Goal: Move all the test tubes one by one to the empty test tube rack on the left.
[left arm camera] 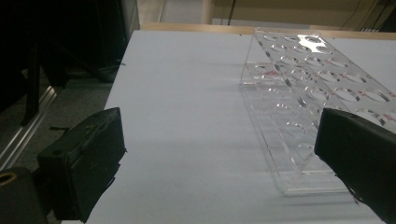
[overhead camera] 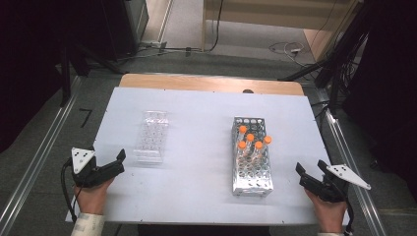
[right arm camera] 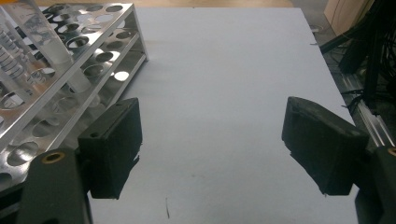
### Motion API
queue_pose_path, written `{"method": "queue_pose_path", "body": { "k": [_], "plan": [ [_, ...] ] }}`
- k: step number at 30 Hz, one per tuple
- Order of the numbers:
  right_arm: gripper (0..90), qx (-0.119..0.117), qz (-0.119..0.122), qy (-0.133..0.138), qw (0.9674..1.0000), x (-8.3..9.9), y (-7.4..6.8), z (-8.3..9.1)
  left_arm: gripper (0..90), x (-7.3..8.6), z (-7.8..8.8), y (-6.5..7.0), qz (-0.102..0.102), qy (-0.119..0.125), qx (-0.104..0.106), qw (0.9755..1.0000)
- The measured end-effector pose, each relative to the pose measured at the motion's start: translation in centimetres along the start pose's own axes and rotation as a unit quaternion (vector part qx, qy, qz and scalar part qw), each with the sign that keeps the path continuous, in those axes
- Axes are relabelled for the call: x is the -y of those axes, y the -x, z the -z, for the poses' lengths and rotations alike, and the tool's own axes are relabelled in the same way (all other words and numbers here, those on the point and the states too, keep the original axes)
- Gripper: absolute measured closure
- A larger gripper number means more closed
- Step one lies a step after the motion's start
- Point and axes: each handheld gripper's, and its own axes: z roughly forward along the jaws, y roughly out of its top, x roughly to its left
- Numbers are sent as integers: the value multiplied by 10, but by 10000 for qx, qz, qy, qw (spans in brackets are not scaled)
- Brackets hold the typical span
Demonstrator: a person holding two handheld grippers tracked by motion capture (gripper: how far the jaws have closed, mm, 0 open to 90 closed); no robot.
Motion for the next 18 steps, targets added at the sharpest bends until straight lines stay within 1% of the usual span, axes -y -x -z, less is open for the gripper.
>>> {"method": "queue_pose_path", "body": {
  "k": [5, 7, 12, 13, 16, 18],
  "plan": [
    [191, -56, 5, 27, 10000, -1, -1, 0, 20, 0, 1, -1, 51, -4, -33, 10000],
    [195, -56, 36, 48, 10000, -2, -2, -1, 20, -1, 1, 0, 28, -2, -51, 10000],
    [200, -225, -37, 75, 9997, -7, -5, -4, 33, 0, 1, 2, -15, 15, -12, 10000],
    [201, -275, -25, 97, 9996, -8, -7, -5, 33, 0, 1, 2, -20, 6, 3, 10000],
    [207, -324, 100, 89, 9994, -11, -12, -8, 33, 0, 0, 2, 43, 13, 35, 10000],
    [208, -404, 113, 73, 9991, -12, -15, -11, 33, 0, 1, 2, 48, 9, 33, 10000]
  ]
}}
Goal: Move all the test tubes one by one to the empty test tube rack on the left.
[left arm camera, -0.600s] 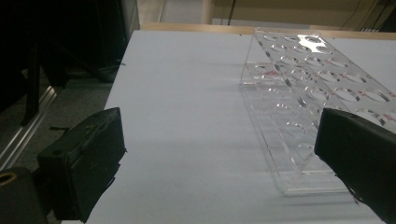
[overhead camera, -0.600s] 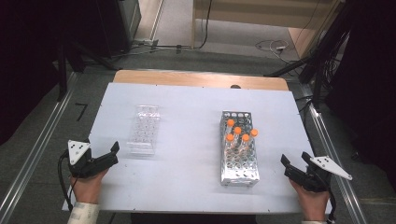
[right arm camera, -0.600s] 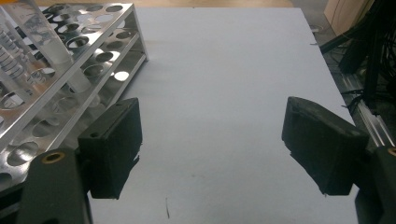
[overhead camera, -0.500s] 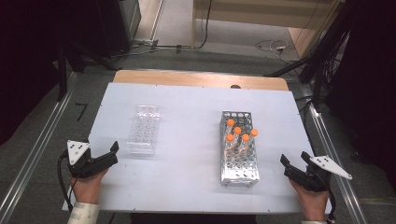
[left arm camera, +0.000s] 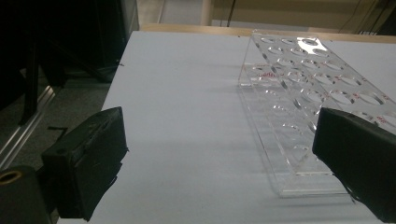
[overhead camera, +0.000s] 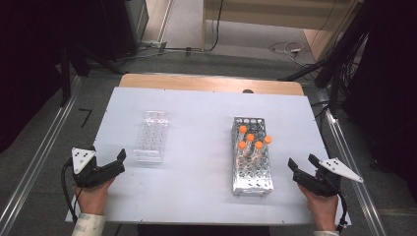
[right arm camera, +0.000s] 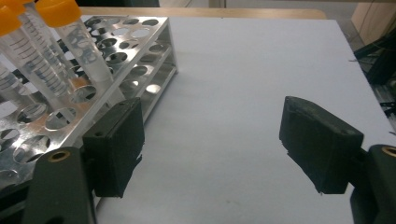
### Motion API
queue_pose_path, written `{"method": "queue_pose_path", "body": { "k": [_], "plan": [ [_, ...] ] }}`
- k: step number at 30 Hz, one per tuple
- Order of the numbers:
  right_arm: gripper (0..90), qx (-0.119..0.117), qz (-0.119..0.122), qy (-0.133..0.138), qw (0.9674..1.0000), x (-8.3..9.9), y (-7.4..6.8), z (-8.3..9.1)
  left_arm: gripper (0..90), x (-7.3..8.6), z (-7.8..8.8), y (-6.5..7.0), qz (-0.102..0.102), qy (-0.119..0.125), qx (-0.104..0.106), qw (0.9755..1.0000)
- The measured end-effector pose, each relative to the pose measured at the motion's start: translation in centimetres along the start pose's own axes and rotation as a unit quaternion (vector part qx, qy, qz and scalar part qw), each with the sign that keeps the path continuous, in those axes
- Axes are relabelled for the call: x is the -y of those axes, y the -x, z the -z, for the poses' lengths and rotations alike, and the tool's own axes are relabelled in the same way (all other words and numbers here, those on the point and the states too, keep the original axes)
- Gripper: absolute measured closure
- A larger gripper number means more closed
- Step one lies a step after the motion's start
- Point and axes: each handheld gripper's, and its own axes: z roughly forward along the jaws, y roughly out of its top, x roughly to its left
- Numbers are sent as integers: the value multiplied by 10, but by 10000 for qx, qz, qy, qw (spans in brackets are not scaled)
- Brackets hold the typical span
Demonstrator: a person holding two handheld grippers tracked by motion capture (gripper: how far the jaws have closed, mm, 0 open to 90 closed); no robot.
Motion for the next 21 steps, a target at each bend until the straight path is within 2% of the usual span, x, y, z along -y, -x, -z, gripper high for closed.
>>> {"method": "queue_pose_path", "body": {
  "k": [7, 11, 16, 21],
  "plan": [
    [233, -256, 65, 36, 9996, -9, -10, -8, 33, 1, -1, 0, -11, -24, -34, 10000],
    [253, -405, 193, -8, 9990, -13, -18, -16, 32, 0, -1, -1, 28, -6, -111, 9999],
    [279, -719, 308, -61, 9969, -18, -28, -28, 32, 1, -1, -2, 22, -23, -150, 9999],
    [321, -846, 479, -65, 9952, -25, -38, -39, 32, 1, -1, -2, 15, -34, -153, 9999]
  ]
}}
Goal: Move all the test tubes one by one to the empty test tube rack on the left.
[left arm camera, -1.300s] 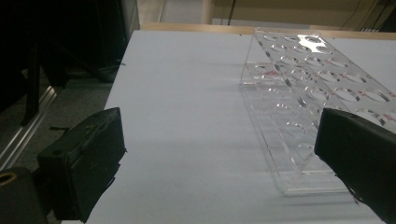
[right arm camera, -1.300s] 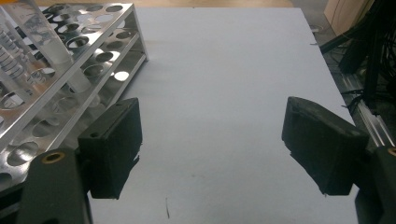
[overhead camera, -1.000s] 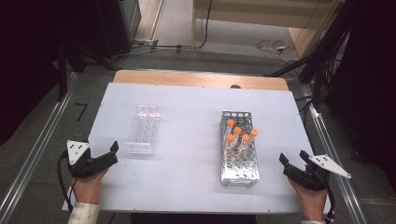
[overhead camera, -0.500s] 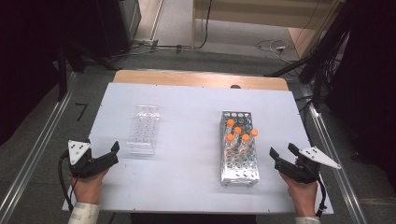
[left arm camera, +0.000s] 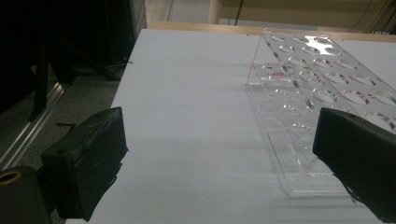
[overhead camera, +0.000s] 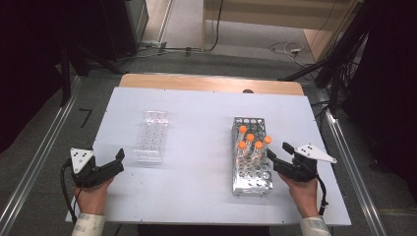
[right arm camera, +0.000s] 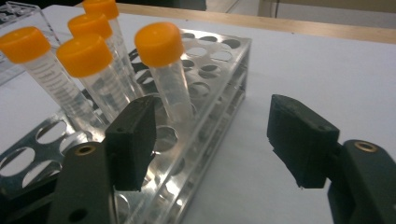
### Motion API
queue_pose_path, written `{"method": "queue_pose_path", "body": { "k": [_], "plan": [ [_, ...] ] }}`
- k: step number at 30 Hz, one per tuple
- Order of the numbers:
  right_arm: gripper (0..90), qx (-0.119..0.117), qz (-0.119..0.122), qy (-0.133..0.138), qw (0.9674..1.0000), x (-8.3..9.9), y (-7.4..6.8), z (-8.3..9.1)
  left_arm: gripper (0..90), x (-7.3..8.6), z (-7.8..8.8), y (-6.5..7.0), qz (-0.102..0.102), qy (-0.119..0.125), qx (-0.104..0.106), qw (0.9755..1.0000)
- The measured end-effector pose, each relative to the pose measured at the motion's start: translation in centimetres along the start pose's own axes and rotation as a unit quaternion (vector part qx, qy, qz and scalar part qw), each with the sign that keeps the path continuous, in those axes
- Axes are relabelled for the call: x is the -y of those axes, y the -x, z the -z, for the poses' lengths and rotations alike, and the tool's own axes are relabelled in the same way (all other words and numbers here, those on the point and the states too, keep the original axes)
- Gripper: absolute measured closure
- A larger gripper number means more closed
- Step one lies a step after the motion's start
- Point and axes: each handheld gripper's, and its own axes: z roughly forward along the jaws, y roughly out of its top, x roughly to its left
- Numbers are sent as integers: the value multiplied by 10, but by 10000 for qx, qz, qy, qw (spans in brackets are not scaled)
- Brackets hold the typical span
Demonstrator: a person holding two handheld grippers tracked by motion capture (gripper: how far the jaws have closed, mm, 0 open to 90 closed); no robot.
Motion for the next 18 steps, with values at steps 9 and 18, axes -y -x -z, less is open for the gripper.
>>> {"method": "queue_pose_path", "body": {
  "k": [9, 18],
  "plan": [
    [522, -172, 234, -20, 9996, -7, -6, -16, 32, 1, 0, -1, 25, -13, 1, 10000],
    [686, -339, 382, -78, 9987, -8, -9, -24, 32, 1, 0, -1, 37, -43, 17, 10000]
  ]
}}
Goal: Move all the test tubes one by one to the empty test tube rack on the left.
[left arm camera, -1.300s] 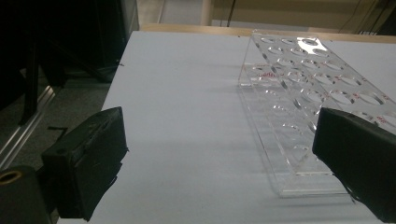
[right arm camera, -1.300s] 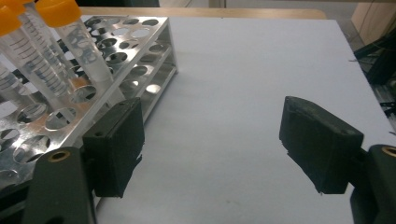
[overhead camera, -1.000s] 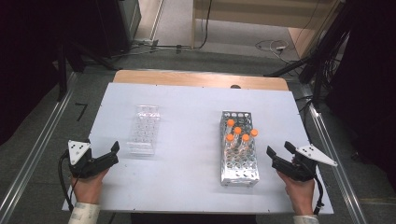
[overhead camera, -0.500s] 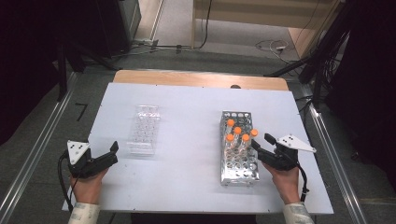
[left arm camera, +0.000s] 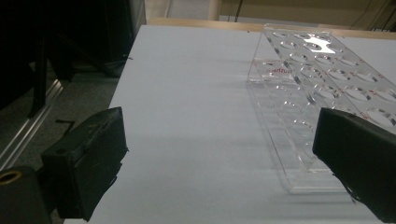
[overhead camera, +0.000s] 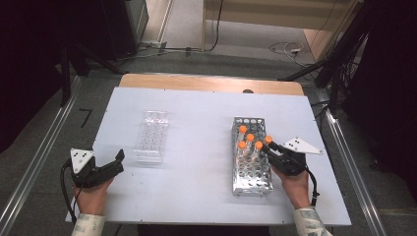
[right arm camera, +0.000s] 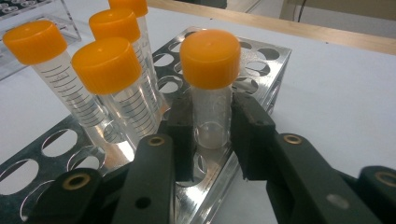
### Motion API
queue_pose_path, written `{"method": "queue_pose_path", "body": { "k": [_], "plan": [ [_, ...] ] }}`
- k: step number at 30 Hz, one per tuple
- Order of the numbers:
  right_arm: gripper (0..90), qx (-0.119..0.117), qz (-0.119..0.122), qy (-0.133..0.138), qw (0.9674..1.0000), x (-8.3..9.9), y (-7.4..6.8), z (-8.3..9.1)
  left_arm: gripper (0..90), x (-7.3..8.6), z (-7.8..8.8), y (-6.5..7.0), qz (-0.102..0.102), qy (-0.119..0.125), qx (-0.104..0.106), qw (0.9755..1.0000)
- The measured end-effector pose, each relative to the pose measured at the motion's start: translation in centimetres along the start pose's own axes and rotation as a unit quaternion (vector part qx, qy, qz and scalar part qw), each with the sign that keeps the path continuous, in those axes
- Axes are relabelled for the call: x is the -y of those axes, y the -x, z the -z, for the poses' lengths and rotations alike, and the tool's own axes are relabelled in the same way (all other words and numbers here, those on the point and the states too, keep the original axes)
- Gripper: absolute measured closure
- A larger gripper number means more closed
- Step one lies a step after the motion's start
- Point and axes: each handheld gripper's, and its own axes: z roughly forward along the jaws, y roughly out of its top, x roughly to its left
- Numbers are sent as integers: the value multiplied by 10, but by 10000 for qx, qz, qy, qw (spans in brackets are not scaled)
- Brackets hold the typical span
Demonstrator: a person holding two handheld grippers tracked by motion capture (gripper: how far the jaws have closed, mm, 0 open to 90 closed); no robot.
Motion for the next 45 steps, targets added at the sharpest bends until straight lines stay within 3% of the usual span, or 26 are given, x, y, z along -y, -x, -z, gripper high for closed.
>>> {"method": "queue_pose_path", "body": {
  "k": [12, 33, 42, 45],
  "plan": [
    [719, 31, 74, 185, 9998, -7, -2, 5, 32, 0, 0, 0, -1, 0, 2, 10000],
    [724, 163, 144, 773, 9968, -31, -8, 42, 33, -2, 3, 0, -13, 7, 9, 10000],
    [724, 70, 135, 700, 9974, -27, -15, 61, 33, -3, 5, 1, -23, 20, 20, 10000],
    [724, -83, 95, 671, 9977, -25, -19, 68, 43, -3, 6, 3, -30, 70, 29, 10000]
  ]
}}
